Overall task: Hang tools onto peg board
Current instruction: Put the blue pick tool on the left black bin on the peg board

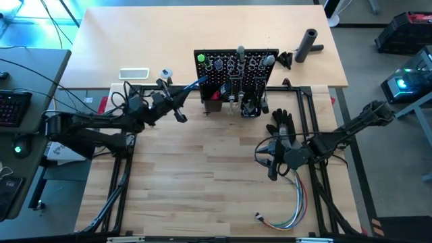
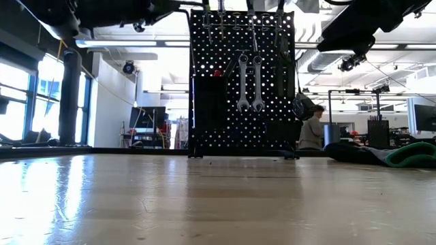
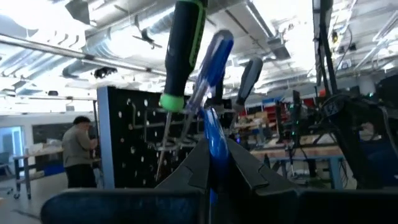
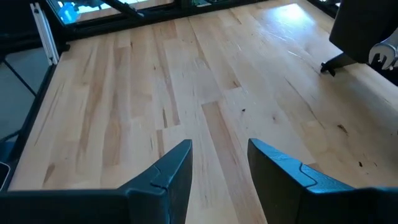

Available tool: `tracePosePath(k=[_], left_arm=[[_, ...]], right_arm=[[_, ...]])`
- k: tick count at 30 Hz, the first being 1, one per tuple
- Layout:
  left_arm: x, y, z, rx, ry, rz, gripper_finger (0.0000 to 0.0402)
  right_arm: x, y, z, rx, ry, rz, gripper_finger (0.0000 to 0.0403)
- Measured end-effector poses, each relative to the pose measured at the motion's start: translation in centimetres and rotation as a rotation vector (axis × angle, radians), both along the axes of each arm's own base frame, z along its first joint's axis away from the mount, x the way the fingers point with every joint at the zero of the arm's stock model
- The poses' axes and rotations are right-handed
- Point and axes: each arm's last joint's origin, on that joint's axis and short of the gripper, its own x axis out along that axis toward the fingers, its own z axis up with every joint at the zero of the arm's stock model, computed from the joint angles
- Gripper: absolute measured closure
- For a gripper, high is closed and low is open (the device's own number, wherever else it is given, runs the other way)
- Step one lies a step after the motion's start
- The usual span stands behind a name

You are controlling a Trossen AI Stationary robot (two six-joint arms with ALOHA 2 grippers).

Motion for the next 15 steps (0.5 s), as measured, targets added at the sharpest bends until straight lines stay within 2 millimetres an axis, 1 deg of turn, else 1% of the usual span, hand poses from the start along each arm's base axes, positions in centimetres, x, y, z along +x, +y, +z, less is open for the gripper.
tracePosePath(k=[3, 10, 15], left_arm=[[0.2, 0.3, -0.2, 0.006, -0.010, 0.006, 0.0385], [1.0, 1.2, -1.4, -0.009, 0.041, 0.018, 0.0385], [1.5, 1.7, -2.0, -0.010, 0.045, 0.005, 0.0385]], right_arm=[[0.0, 0.0, 0.0, 0.007, 0.000, -0.004, 0.0252], [0.0, 0.0, 0.0, 0.002, 0.001, 0.000, 0.0252], [0.0, 0.0, 0.0, -0.002, 0.000, -0.003, 0.0252]])
